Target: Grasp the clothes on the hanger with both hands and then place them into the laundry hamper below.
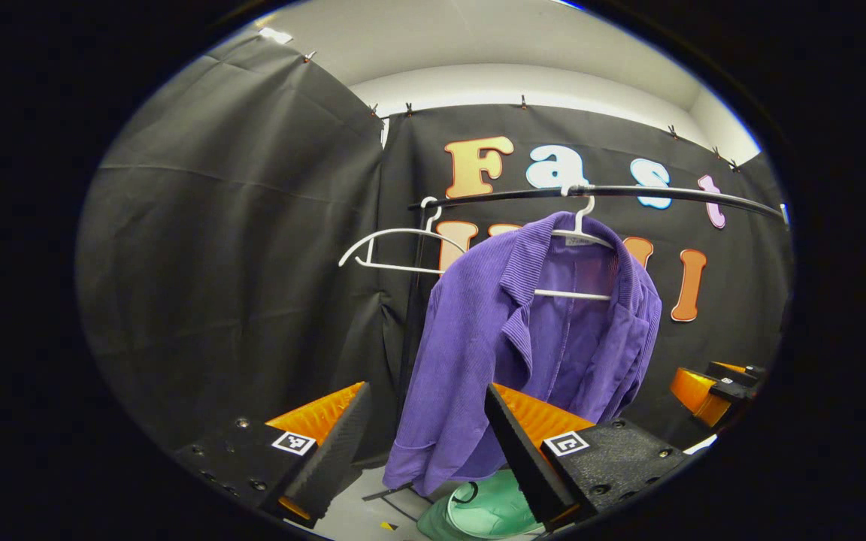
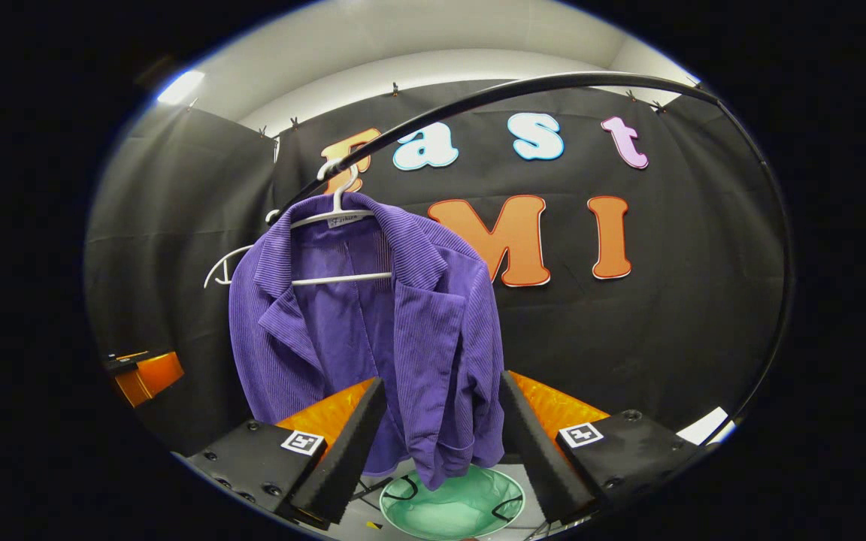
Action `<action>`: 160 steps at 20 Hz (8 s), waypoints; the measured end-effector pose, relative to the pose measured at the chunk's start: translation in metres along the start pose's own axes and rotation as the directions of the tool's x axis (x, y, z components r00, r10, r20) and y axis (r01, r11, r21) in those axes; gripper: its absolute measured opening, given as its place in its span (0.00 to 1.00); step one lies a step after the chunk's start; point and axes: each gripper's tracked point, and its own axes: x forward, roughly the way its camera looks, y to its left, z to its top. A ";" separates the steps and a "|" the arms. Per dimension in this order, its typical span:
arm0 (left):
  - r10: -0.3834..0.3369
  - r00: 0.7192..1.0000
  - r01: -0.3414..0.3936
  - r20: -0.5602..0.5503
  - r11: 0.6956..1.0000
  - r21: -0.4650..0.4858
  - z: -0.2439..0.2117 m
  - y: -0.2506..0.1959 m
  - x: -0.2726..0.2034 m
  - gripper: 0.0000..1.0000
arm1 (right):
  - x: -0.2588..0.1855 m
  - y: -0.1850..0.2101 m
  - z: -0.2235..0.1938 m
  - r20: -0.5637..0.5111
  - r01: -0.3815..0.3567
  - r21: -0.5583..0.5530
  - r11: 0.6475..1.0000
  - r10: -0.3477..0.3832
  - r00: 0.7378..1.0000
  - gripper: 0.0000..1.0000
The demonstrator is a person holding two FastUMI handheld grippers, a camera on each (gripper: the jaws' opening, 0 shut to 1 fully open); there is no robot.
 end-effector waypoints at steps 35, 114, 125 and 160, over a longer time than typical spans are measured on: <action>0.098 0.995 -0.098 -0.019 0.995 -0.023 -0.021 0.003 0.032 0.92 | 0.184 0.033 -0.047 -0.062 -0.046 -0.062 0.997 0.042 0.997 0.80; -0.184 0.969 0.208 0.162 0.968 -0.143 0.197 0.027 0.182 0.00 | 0.211 -0.147 0.157 0.151 -0.436 0.752 0.494 0.515 0.844 0.12; -0.153 0.988 0.155 0.024 0.973 -0.170 0.120 0.031 0.199 0.00 | 0.258 -0.168 0.100 0.067 -0.298 0.786 0.541 0.406 0.911 0.12; -0.257 0.901 0.219 -0.351 0.965 -0.145 -0.116 -0.113 0.131 0.00 | 0.131 -0.132 -0.099 -0.297 0.140 0.114 0.984 -0.101 0.949 0.12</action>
